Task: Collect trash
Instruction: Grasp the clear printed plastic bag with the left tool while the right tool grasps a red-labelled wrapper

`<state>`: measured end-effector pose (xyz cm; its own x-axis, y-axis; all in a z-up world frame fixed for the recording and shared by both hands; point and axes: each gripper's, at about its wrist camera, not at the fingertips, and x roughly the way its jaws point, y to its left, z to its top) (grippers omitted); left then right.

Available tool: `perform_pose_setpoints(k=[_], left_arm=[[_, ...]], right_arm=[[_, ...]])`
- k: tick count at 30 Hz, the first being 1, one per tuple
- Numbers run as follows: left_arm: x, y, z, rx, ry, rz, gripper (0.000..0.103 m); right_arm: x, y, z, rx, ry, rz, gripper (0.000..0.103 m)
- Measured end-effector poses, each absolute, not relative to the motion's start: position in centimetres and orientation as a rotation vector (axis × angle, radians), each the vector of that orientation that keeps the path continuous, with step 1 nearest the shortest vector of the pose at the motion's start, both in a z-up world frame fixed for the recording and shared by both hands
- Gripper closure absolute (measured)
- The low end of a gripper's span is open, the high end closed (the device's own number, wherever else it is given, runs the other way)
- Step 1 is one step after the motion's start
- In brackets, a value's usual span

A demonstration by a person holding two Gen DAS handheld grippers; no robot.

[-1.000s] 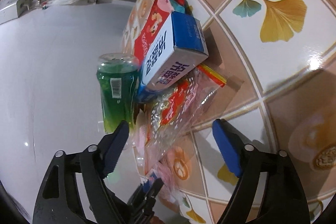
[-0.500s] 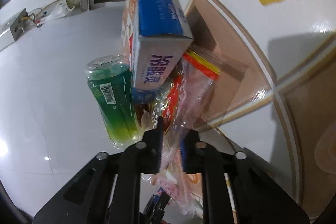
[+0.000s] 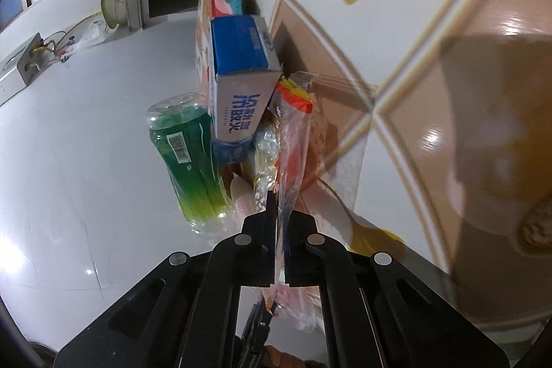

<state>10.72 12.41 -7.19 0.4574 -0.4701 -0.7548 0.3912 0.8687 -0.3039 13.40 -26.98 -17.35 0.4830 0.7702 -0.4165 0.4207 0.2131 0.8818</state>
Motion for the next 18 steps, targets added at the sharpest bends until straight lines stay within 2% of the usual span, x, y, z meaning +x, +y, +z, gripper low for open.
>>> perform_pose_setpoints(k=[10,18], left_arm=[[10.7,12.1,-6.9,-0.074,0.954,-0.538,0.084],[10.4,11.1,-6.0,-0.044,0.933,-0.552,0.084]], right_arm=[[9.0,-28.6,-16.8,1.356,1.149,0.296,0.101],[6.7,-30.3,-16.3,1.375,1.082,0.263,0.101]])
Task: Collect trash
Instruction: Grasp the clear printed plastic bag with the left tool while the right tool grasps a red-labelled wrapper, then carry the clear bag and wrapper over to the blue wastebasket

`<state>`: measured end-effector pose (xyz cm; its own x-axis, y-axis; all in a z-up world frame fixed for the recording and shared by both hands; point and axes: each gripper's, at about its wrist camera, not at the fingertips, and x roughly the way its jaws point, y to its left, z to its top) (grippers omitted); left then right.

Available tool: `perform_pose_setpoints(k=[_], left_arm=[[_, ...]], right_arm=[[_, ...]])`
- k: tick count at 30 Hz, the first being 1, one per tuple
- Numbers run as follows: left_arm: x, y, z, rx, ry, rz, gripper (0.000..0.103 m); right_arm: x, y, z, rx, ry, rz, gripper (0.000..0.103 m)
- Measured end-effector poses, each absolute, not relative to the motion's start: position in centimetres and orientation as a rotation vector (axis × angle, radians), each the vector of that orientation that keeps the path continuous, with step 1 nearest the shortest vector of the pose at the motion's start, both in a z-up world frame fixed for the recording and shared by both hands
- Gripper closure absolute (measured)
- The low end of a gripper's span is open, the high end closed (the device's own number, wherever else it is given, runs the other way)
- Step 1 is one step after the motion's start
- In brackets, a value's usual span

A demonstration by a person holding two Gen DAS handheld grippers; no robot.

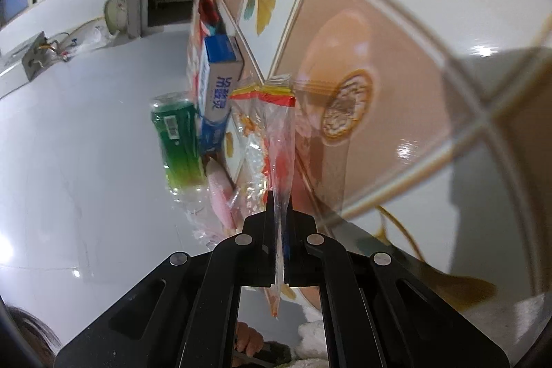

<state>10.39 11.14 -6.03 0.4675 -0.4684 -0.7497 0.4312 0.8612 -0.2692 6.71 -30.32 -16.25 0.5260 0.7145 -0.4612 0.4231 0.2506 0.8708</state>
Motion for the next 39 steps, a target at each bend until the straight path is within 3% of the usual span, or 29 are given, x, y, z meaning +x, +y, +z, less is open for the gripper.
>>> perform_pose_setpoints(k=[39], left_arm=[[10.3,-3.5,-1.1,0.148,0.794,-0.848,0.084]], right_arm=[[-2.7,-42.4,-14.0,1.490,0.617,0.171,0.101]])
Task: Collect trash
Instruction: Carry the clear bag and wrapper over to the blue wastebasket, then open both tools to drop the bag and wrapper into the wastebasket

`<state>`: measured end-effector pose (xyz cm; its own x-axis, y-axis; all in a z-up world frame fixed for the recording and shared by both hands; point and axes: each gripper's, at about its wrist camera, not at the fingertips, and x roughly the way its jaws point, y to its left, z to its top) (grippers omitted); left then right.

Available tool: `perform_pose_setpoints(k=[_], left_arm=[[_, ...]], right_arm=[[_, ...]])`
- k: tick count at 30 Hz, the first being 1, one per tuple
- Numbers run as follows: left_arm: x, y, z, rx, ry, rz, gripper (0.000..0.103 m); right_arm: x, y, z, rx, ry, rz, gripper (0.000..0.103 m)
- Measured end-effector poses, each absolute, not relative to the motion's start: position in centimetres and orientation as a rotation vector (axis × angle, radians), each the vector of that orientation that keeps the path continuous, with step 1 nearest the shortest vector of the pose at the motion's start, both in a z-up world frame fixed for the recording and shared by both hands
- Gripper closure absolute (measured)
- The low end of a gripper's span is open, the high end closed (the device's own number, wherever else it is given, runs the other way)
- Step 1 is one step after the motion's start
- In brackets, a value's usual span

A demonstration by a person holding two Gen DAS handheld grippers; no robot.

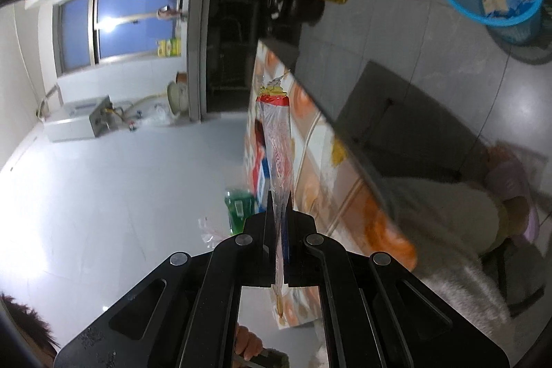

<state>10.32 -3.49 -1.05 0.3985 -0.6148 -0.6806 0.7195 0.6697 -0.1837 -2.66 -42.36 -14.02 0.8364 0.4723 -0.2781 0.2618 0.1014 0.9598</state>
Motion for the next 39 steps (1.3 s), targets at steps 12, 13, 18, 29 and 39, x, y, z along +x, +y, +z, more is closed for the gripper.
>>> perform_pose_setpoints(k=[12,13,18,29,39], left_arm=[[11.3,-13.8,1.2,0.229,0.790,-1.052,0.084],[11.4,-15.4,1.4,0.243,0.797,-1.075,0.084],[11.8,-23.5,1.7,0.334,0.816,-1.195,0.084],[13.5,-40.9,-8.1,0.556,1.180,-1.264,0.084],[14.6,-50.1,-17.2,0.684,1.320,-1.148,0.084]], right_arm=[[-6.6,-46.7,-15.4,1.542,0.494,0.036,0.101],[-6.9,-46.9,-15.5,1.544,0.487,0.022,0.101],[-8.2,-48.4,-17.9,1.593,0.461,-0.063,0.101],[-11.9,-53.6,-24.9,1.660,0.459,-0.396,0.101],[-10.0,-58.3,-29.4,1.690,0.444,-0.539,0.101]])
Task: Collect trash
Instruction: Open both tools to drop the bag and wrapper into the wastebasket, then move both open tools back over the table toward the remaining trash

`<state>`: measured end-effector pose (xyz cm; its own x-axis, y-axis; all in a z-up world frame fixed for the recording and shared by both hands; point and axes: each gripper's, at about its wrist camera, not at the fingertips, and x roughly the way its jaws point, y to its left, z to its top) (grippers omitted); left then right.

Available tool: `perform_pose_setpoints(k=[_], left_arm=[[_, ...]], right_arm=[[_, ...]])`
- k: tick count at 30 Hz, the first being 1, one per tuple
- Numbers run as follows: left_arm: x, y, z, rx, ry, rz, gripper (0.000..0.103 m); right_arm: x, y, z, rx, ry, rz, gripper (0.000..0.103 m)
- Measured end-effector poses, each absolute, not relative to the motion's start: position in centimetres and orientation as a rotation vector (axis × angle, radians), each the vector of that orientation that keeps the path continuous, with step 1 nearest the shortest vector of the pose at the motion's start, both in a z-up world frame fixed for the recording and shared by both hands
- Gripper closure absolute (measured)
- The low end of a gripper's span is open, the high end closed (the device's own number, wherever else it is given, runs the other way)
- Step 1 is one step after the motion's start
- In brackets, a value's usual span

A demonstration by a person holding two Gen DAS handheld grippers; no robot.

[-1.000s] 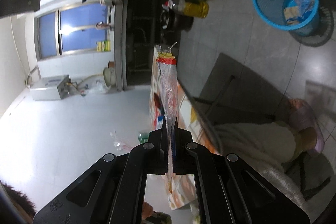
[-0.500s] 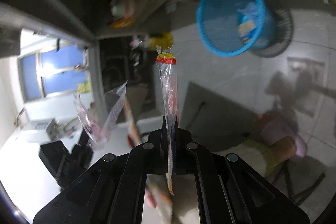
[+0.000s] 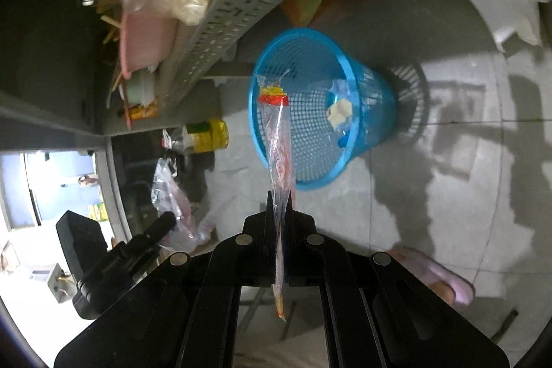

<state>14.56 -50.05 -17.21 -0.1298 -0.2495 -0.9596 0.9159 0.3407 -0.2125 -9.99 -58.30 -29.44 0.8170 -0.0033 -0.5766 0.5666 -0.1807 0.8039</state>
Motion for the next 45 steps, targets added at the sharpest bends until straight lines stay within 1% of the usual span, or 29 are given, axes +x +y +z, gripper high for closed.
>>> perform_pose_setpoints(k=[6,7,8,9,10,11,12,13,14,15,17,18,21,25,28,30,33,36,39,41,45], left_arm=[[14.5,-53.1,-20.5,0.721,1.323,-1.097,0.082],[14.5,-53.6,-20.8,0.727,1.308,-1.088,0.082],[14.5,-54.1,-21.1,0.727,1.290,-1.082,0.080],[14.6,-54.5,-21.4,0.724,1.280,-1.078,0.074],[14.8,-54.9,-21.7,0.721,1.269,-1.062,0.062],[15.0,-55.1,-21.8,0.714,1.263,-1.050,0.056],[15.3,-55.1,-21.7,0.697,1.254,-1.040,0.049],[15.4,-55.0,-21.6,0.677,1.247,-1.034,0.047],[15.6,-54.6,-21.4,0.656,1.251,-1.029,0.045],[15.7,-54.4,-21.3,0.641,1.263,-1.031,0.042],[15.9,-53.9,-20.8,0.626,1.261,-1.045,0.042],[15.8,-53.9,-20.5,0.627,1.251,-1.047,0.041],[16.0,-53.1,-19.1,0.622,1.220,-1.060,0.040],[16.1,-52.1,-16.9,0.592,1.199,-1.078,0.040],[16.0,-50.9,-14.2,0.559,1.170,-1.111,0.040],[15.8,-49.6,-12.1,0.533,1.142,-1.138,0.037],[15.2,-46.7,-8.3,0.488,1.096,-1.175,0.035],[14.4,-42.9,-4.9,0.445,1.048,-1.189,0.028],[13.8,-38.2,-2.0,0.381,0.996,-1.192,0.021],[13.4,-35.0,-0.5,0.341,0.975,-1.189,0.020],[12.9,-27.6,1.5,0.246,0.974,-1.151,0.015]], right_arm=[[-7.2,-61.5,-31.6,1.663,0.481,-0.584,0.101],[-6.6,-62.0,-32.0,1.657,0.487,-0.593,0.099],[-6.0,-62.5,-32.2,1.645,0.489,-0.603,0.098],[-5.2,-63.0,-32.4,1.615,0.496,-0.609,0.097],[-4.7,-63.3,-32.7,1.592,0.510,-0.618,0.090],[-4.0,-63.7,-33.4,1.568,0.529,-0.634,0.082],[-3.5,-63.9,-34.1,1.551,0.534,-0.637,0.061],[-3.3,-64.0,-34.7,1.542,0.541,-0.648,0.045],[-3.1,-64.0,-35.6,1.527,0.569,-0.674,0.043],[-2.9,-63.8,-36.5,1.518,0.601,-0.683,0.043],[-2.9,-63.3,-37.5,1.506,0.647,-0.691,0.043],[-3.3,-62.9,-37.3,1.477,0.644,-0.702,0.045],[-3.7,-62.2,-36.5,1.429,0.661,-0.702,0.044],[-4.9,-61.4,-33.8,1.337,0.682,-0.729,0.044],[-6.1,-60.6,-31.7,1.267,0.684,-0.735,0.044],[-6.8,-59.8,-30.0,1.207,0.693,-0.736,0.044],[-7.1,-57.7,-27.9,1.113,0.716,-0.722,0.044],[-6.7,-55.4,-25.8,1.031,0.735,-0.690,0.043],[-6.8,-52.0,-22.7,0.921,0.743,-0.646,0.037],[-6.8,-50.6,-21.0,0.865,0.739,-0.617,0.035],[-7.4,-47.3,-15.8,0.711,0.709,-0.569,0.027]])
